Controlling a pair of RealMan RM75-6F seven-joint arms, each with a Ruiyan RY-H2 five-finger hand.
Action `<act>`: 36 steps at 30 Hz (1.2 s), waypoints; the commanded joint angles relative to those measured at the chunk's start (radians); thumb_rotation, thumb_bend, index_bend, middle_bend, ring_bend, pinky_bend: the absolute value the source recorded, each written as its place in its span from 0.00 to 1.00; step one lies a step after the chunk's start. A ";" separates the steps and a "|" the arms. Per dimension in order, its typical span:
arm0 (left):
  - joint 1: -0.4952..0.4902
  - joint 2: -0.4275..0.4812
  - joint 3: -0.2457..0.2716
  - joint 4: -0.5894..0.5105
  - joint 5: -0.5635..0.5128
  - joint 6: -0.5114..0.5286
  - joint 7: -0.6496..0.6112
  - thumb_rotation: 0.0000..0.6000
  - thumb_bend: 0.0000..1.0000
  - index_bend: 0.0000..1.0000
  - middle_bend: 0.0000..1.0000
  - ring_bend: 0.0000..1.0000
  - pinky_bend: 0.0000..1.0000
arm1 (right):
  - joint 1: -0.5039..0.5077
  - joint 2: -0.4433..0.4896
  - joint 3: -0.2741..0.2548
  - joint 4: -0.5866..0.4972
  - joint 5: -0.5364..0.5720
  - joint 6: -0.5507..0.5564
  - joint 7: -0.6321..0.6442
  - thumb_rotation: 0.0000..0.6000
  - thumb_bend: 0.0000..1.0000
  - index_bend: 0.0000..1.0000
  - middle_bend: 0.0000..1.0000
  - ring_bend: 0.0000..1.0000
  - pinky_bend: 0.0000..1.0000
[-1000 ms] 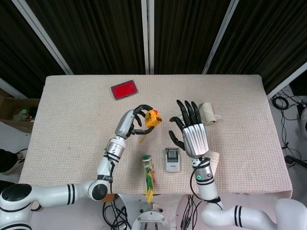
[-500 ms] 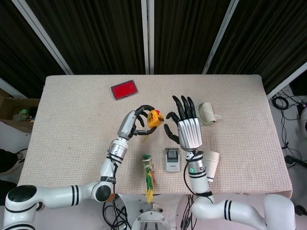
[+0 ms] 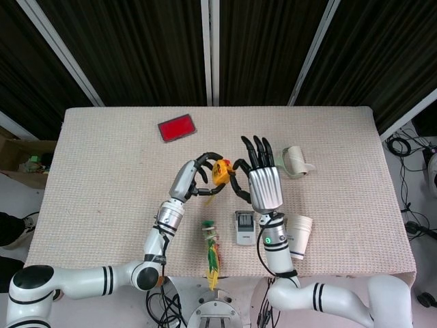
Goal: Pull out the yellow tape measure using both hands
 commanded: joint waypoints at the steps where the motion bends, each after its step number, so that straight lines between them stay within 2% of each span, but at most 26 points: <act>1: 0.001 0.000 0.000 0.000 0.000 -0.002 0.001 1.00 0.34 0.62 0.59 0.49 0.59 | 0.001 -0.001 -0.001 0.001 -0.001 0.002 0.000 1.00 0.33 0.54 0.13 0.00 0.00; 5: 0.003 0.000 -0.001 -0.001 0.004 0.000 0.001 1.00 0.34 0.62 0.59 0.49 0.59 | 0.004 -0.003 -0.001 0.003 0.003 0.005 -0.001 1.00 0.34 0.56 0.13 0.00 0.00; 10: 0.006 -0.002 0.002 -0.004 0.012 0.002 0.001 1.00 0.34 0.62 0.58 0.49 0.59 | 0.009 -0.004 -0.006 0.011 0.015 -0.007 0.004 1.00 0.46 0.57 0.14 0.00 0.00; 18: 0.012 -0.001 0.004 -0.006 0.015 0.002 0.002 1.00 0.34 0.62 0.58 0.49 0.59 | 0.021 -0.011 -0.002 0.034 0.010 0.001 0.034 1.00 0.53 0.60 0.16 0.00 0.00; 30: 0.034 0.012 0.015 -0.010 0.023 -0.001 -0.023 1.00 0.33 0.62 0.58 0.49 0.59 | 0.024 0.003 0.011 0.044 -0.002 0.028 0.059 1.00 0.58 0.65 0.18 0.00 0.00; 36: 0.071 0.041 0.049 0.008 0.034 -0.012 -0.062 1.00 0.34 0.62 0.58 0.49 0.59 | 0.019 0.043 0.037 0.007 -0.024 0.067 0.058 1.00 0.58 0.67 0.19 0.00 0.00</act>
